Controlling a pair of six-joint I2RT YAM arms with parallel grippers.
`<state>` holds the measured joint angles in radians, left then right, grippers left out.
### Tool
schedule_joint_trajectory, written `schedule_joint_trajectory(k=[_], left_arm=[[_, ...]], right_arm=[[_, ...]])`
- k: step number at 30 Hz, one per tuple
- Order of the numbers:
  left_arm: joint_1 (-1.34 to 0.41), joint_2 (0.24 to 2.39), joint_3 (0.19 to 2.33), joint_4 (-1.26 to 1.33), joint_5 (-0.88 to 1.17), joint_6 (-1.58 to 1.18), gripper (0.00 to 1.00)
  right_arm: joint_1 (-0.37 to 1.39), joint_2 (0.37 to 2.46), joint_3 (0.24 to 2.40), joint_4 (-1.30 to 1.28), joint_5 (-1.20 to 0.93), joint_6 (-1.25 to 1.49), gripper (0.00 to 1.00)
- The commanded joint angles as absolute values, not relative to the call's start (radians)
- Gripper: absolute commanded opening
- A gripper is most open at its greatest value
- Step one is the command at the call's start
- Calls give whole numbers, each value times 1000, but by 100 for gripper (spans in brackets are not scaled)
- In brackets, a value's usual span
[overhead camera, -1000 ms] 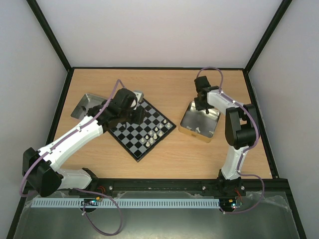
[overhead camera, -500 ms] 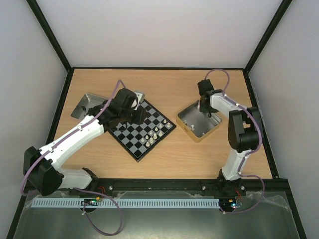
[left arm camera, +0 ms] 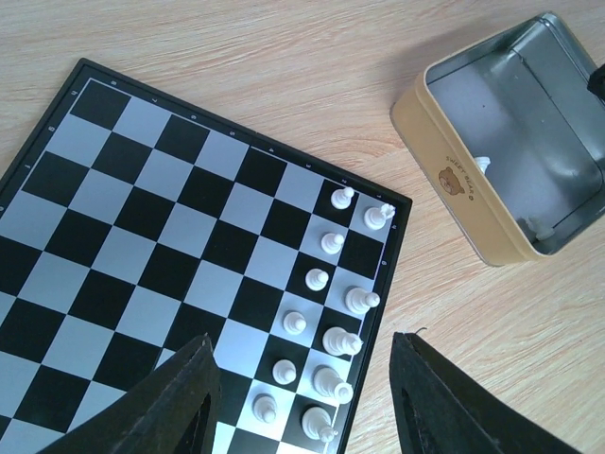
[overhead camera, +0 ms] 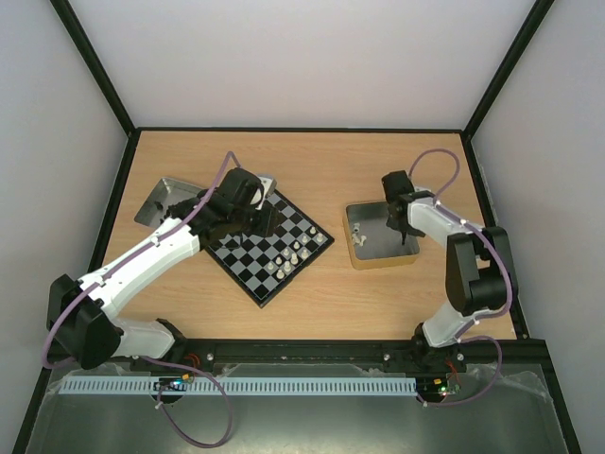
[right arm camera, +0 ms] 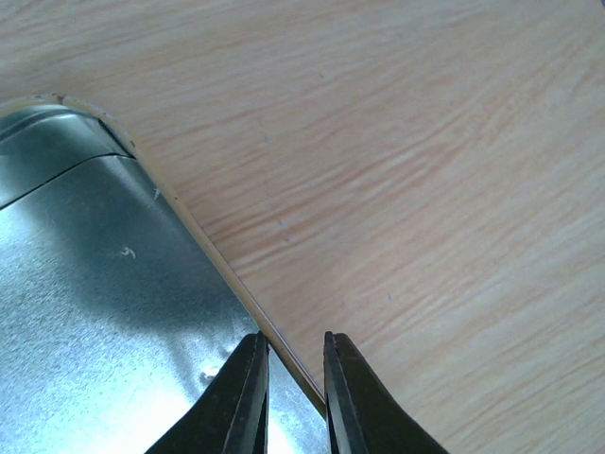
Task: Set up the chess pieces on the board
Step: Adjust the storage box at the center of the board, then pick up the chess piece from the storage box.
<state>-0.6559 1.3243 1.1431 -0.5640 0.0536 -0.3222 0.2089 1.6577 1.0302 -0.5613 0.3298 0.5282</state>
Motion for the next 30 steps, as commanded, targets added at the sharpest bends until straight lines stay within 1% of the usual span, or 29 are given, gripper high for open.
schedule_joint_trajectory(k=[1, 4, 5, 7, 9, 13, 16, 24, 27, 30], left_arm=[[-650, 1337, 1155, -548, 67, -331, 51], [-651, 1340, 1155, -546, 70, -333, 51], [-651, 1342, 1155, -546, 72, -332, 51], [-650, 1344, 1158, -545, 73, -334, 51], [-650, 1344, 1159, -542, 74, -337, 51], [-650, 1338, 1154, -521, 72, -352, 51], [-650, 1330, 1144, -487, 75, -375, 51], [-650, 1287, 1091, -374, 93, -462, 51], [-650, 1277, 1074, -347, 109, -476, 52], [-650, 1281, 1074, -340, 115, -481, 52]], right_arm=[[205, 1580, 955, -527, 379, 713, 16], [205, 1538, 927, -529, 365, 771, 17], [206, 1527, 923, -528, 352, 780, 20], [205, 1503, 933, -531, 328, 782, 30], [205, 1473, 956, -538, 297, 758, 36], [222, 1432, 1006, -554, 215, 697, 42], [270, 1424, 1012, -550, 147, 659, 45], [360, 1487, 935, -465, -61, 641, 46], [380, 1542, 918, -448, -84, 638, 45], [390, 1578, 912, -435, -84, 639, 40]])
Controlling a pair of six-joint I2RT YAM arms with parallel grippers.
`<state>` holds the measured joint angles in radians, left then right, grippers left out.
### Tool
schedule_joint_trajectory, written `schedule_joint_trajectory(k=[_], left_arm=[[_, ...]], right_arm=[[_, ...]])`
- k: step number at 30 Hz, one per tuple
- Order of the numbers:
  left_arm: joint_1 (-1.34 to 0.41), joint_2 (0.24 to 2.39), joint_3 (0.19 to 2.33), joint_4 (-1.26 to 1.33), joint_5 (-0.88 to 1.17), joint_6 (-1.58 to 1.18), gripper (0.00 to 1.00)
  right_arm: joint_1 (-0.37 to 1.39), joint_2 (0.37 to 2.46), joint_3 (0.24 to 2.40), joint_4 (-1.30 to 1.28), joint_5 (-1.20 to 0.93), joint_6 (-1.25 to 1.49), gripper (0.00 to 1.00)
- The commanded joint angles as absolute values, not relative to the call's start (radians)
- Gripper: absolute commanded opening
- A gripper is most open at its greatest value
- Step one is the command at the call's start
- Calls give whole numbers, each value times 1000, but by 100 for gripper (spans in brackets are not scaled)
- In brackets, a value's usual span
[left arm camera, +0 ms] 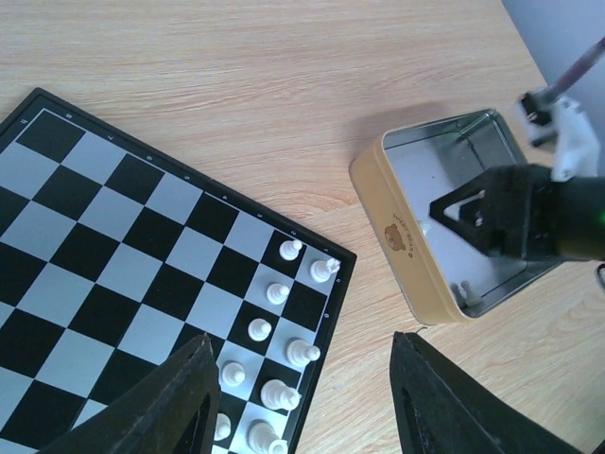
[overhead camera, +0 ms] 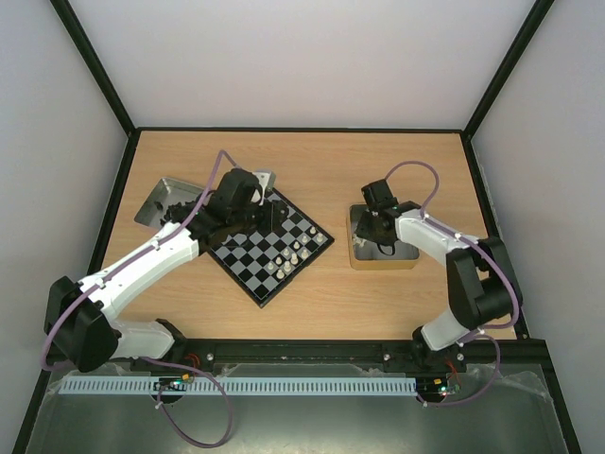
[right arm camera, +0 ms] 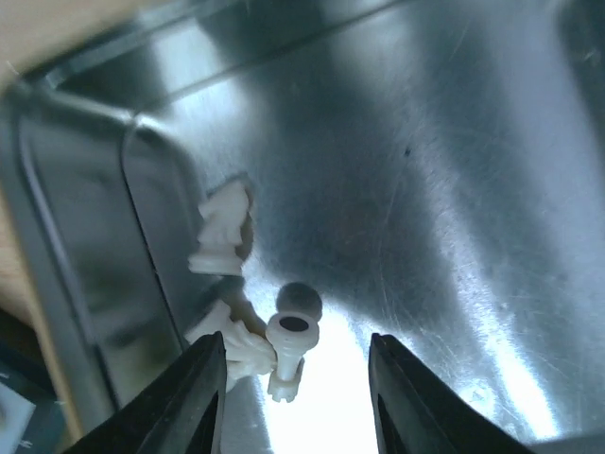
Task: Set up the chess pieces on the board
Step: Pick up the chess piece from the storage box, then place the chess piece on the chessboard.
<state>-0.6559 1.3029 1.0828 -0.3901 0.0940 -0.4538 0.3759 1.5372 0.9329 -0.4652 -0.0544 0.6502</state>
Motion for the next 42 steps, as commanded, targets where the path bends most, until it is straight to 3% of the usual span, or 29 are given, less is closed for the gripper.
schedule_joint_trajectory(k=[1, 4, 15, 22, 34, 42], left_arm=[[-650, 1283, 1074, -340, 116, -483, 52], [-650, 1291, 1075, -340, 122, -485, 52], [-650, 1301, 1077, -333, 133, -490, 52], [-650, 1296, 1077, -331, 132, -491, 52], [-651, 1244, 1007, -229, 148, -522, 54], [-652, 1238, 901, -60, 263, -586, 57]], right_arm=[[391, 1587, 911, -430, -83, 639, 37], [393, 1609, 909, -422, -80, 638, 31], [393, 1685, 903, -382, -40, 617, 26], [393, 1691, 897, -360, -9, 629, 12], [393, 1438, 849, -267, -48, 815, 13], [396, 1325, 784, -97, -349, 1021, 13]])
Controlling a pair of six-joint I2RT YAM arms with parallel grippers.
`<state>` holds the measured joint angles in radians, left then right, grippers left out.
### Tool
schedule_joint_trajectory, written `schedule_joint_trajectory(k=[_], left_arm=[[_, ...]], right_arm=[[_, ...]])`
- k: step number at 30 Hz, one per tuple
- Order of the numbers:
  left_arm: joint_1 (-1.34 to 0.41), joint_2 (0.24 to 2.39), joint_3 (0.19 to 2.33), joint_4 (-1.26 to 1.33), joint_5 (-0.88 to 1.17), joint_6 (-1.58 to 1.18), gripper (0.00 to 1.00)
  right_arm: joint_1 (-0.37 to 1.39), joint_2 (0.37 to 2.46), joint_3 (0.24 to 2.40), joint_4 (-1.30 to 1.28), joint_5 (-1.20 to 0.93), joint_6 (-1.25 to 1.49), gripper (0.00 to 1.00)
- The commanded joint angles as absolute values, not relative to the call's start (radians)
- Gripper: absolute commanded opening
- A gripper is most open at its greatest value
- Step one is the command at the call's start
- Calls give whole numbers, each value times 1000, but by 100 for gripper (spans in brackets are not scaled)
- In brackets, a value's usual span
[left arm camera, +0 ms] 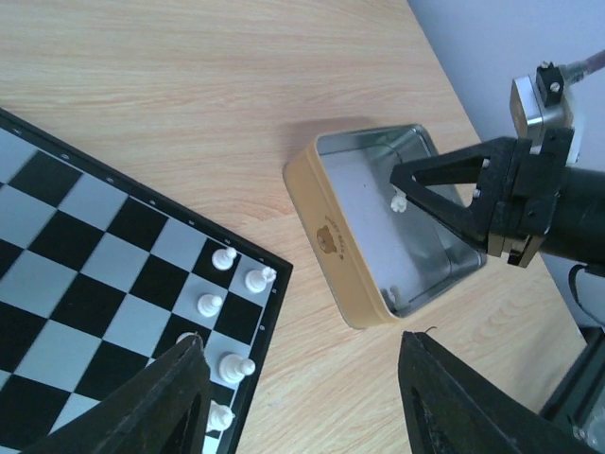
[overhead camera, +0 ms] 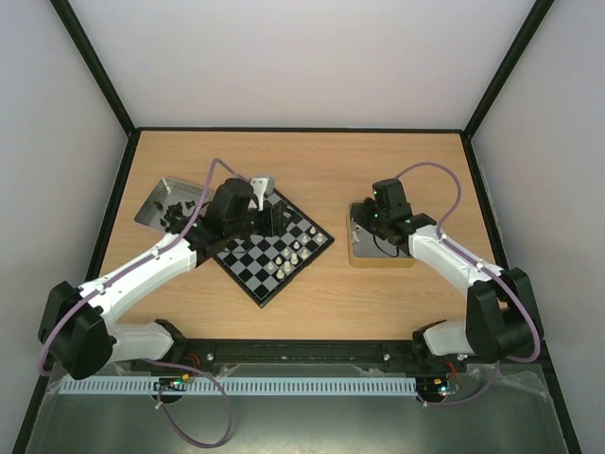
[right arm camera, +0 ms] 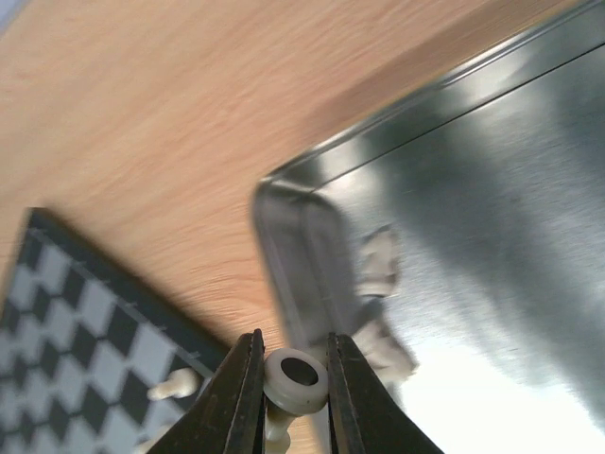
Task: Set up the chess pieces on the board
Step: Place the chess piece on the chessboard.
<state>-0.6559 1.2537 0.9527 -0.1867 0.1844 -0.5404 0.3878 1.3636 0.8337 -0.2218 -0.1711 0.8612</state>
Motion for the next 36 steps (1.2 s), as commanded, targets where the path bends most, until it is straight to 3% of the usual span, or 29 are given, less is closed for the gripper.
schedule_joint_trajectory(k=[1, 6, 16, 21, 27, 36], left_arm=[[-654, 1239, 883, -17, 275, -598, 58], [-679, 1235, 785, 139, 290, -626, 65], [-764, 1308, 752, 254, 266, -598, 74], [-793, 1372, 793, 229, 219, -598, 64], [-803, 1390, 799, 228, 188, -591, 42], [-814, 1392, 814, 233, 151, -533, 39]], right_arm=[[400, 1319, 768, -49, -395, 1069, 13], [441, 1308, 675, 210, -562, 1346, 14], [532, 1317, 593, 415, -655, 1645, 14], [559, 1314, 590, 460, -663, 1701, 14], [564, 1309, 588, 462, -668, 1710, 14], [575, 1325, 588, 448, -671, 1688, 14]])
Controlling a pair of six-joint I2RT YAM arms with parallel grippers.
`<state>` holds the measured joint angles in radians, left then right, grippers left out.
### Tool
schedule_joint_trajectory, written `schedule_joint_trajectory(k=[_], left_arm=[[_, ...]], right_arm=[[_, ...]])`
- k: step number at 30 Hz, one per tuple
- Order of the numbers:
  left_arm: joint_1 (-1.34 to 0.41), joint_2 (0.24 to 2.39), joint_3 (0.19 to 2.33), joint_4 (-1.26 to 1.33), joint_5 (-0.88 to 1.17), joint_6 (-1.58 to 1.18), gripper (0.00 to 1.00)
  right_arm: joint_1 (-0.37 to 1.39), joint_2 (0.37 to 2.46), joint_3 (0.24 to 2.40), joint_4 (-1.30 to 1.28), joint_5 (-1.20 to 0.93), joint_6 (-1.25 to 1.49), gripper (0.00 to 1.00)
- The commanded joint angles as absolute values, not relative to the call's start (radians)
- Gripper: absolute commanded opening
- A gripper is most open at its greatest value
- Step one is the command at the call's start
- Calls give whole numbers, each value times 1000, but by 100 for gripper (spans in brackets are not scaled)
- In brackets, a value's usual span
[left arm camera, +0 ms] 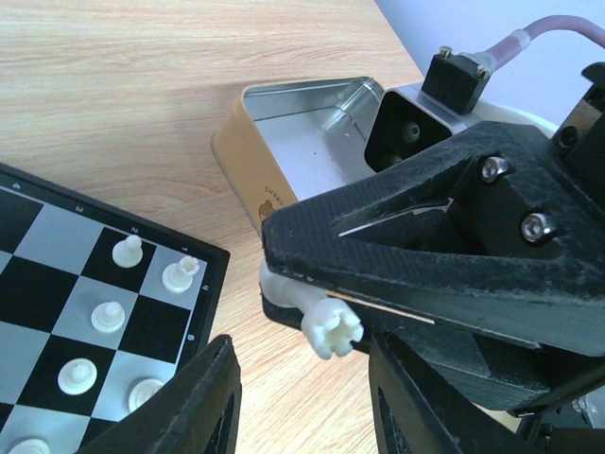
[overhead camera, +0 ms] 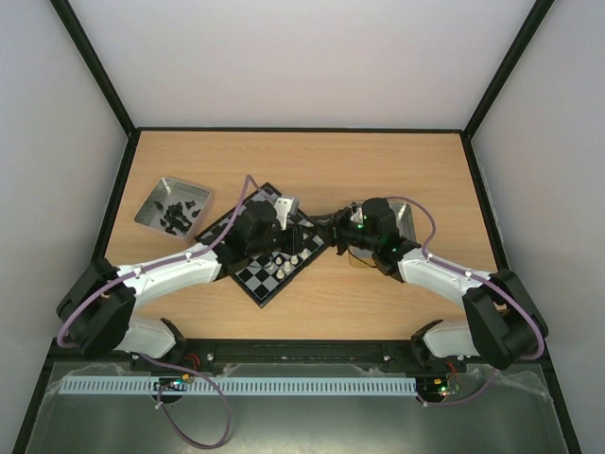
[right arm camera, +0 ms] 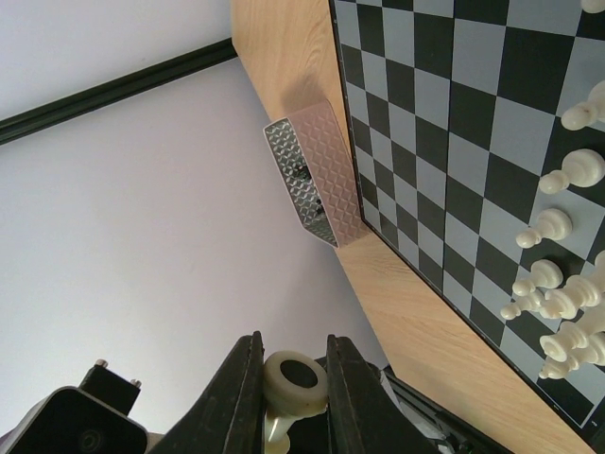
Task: Set up the chess pieces on the board
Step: Place the chess piece on the chessboard.
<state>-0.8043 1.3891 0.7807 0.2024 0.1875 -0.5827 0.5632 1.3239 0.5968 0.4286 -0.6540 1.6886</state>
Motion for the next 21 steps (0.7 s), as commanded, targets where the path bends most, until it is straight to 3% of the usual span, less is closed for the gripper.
schedule_joint_trajectory(k=[1, 5, 14, 21], left_arm=[[-816, 1392, 815, 234, 142, -523, 37], [-827, 1386, 815, 238, 111, -481, 29], [-852, 1387, 834, 212, 14, -393, 26], [-866, 1392, 837, 201, -20, -331, 15]], right_arm=[[575, 1327, 588, 447, -672, 1686, 14], [578, 1332, 595, 436, -673, 1674, 14], [581, 1349, 606, 408, -684, 1643, 14], [581, 1350, 608, 395, -689, 1630, 13]])
